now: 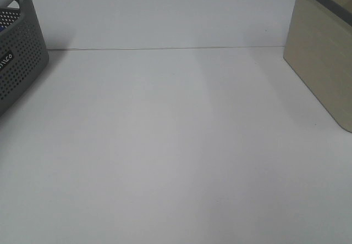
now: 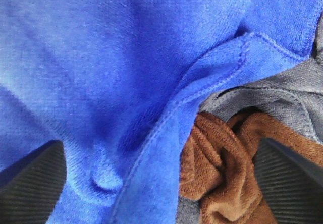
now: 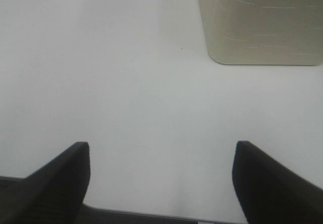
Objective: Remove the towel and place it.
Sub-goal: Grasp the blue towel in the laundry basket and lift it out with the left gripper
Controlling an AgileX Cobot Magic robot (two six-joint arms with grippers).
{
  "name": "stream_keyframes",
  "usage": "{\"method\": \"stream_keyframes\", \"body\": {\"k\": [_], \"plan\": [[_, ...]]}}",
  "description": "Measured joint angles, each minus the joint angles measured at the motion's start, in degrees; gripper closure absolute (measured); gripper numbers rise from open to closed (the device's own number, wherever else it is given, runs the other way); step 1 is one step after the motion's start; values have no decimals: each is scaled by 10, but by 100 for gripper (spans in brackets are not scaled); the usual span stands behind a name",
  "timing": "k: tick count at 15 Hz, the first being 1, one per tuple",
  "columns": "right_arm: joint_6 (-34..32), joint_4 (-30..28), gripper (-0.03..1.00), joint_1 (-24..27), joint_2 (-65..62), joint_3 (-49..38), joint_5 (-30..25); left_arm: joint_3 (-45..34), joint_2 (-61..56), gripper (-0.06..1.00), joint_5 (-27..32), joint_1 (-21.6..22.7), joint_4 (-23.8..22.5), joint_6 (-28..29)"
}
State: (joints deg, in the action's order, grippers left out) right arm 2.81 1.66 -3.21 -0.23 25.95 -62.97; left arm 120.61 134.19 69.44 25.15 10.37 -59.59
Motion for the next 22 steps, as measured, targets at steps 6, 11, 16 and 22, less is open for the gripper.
{"method": "stream_keyframes", "body": {"k": [6, 11, 16, 22], "plan": [[0, 0, 20, 0, 0, 0, 0, 1, 3, 49, 0, 0, 2, 18], [0, 0, 20, 0, 0, 0, 0, 1, 3, 53, 0, 0, 2, 26], [0, 0, 20, 0, 0, 0, 0, 6, 3, 94, 0, 0, -27, 18], [0, 0, 20, 0, 0, 0, 0, 9, -65, 94, 1, -3, -29, 26]]}}
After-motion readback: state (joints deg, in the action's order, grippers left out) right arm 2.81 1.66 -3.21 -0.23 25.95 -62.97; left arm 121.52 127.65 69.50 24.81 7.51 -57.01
